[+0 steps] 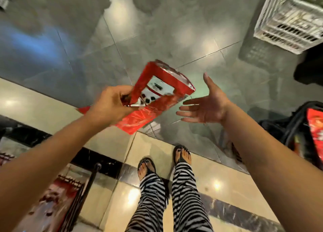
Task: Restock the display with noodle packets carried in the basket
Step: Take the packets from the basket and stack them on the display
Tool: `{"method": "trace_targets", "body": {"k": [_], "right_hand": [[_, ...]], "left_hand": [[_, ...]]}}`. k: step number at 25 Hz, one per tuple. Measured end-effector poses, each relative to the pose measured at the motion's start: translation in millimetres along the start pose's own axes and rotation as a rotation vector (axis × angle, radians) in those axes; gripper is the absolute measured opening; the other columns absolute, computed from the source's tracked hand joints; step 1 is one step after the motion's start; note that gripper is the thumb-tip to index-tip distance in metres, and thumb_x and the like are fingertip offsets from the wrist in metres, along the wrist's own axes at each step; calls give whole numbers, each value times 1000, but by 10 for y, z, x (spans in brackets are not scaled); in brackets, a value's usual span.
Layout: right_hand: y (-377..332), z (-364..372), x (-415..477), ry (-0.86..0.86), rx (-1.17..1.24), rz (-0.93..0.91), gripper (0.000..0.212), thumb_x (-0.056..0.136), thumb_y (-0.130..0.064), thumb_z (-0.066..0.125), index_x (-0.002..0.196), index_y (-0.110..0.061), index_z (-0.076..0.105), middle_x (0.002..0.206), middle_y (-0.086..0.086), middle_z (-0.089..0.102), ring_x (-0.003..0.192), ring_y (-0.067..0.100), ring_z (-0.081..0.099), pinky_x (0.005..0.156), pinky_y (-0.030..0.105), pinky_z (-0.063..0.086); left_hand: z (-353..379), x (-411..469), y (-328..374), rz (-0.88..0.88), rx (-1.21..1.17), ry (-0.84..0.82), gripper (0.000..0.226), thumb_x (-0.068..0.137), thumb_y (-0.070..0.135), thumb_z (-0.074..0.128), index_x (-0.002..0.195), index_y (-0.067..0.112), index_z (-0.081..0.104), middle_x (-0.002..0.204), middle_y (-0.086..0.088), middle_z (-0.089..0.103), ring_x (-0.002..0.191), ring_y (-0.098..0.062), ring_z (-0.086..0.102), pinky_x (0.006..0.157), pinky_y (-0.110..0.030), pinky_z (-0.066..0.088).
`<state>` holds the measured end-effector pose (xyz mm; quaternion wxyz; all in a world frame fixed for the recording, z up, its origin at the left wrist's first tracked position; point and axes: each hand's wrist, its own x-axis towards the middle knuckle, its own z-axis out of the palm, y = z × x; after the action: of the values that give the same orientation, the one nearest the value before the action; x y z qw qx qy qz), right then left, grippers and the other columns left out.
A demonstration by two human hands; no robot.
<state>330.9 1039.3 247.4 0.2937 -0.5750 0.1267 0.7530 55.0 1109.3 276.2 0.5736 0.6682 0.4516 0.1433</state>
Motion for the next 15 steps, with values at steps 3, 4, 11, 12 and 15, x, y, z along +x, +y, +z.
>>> {"method": "trace_targets", "body": {"k": [3, 4, 11, 12, 15], "right_hand": [[124, 57, -402, -62, -21, 0, 68, 82, -68, 54, 111, -8, 68, 108, 20, 71, 90, 38, 72, 70, 50, 60], [195, 31, -503, -85, -22, 0, 55, 83, -55, 61, 113, -9, 69, 108, 19, 71, 91, 37, 72, 69, 49, 61], [727, -599, -884, -307, 268, 189, 80, 26, 3, 96, 101, 16, 69, 108, 45, 59, 79, 49, 70, 53, 42, 60], [779, -693, -942, -331, 317, 187, 78, 26, 5, 96, 98, 16, 70, 104, 43, 61, 75, 47, 71, 51, 42, 60], [922, -1018, -1106, -338, 405, 98, 73, 23, 11, 93, 92, 13, 71, 95, 36, 66, 73, 45, 71, 50, 44, 59]], "left_hand": [[13, -199, 507, 89, 107, -185, 43, 66, 40, 84, 88, 6, 70, 79, -2, 58, 75, -10, 50, 72, -38, 49], [36, -234, 623, 84, 98, -234, 56, 66, 40, 88, 91, -6, 66, 81, -6, 58, 77, -11, 50, 73, -39, 48], [411, -284, 1102, 26, 185, -361, 60, 47, 51, 81, 83, 4, 69, 69, -7, 60, 66, -13, 54, 65, -35, 49], [547, -312, 1162, -5, 172, -372, 49, 45, 57, 82, 78, 23, 74, 68, 3, 67, 64, -8, 58, 64, -30, 51], [929, -381, 1236, -30, 150, -296, 51, 40, 80, 77, 71, 40, 70, 69, -1, 64, 65, -12, 55, 73, -32, 51]]}}
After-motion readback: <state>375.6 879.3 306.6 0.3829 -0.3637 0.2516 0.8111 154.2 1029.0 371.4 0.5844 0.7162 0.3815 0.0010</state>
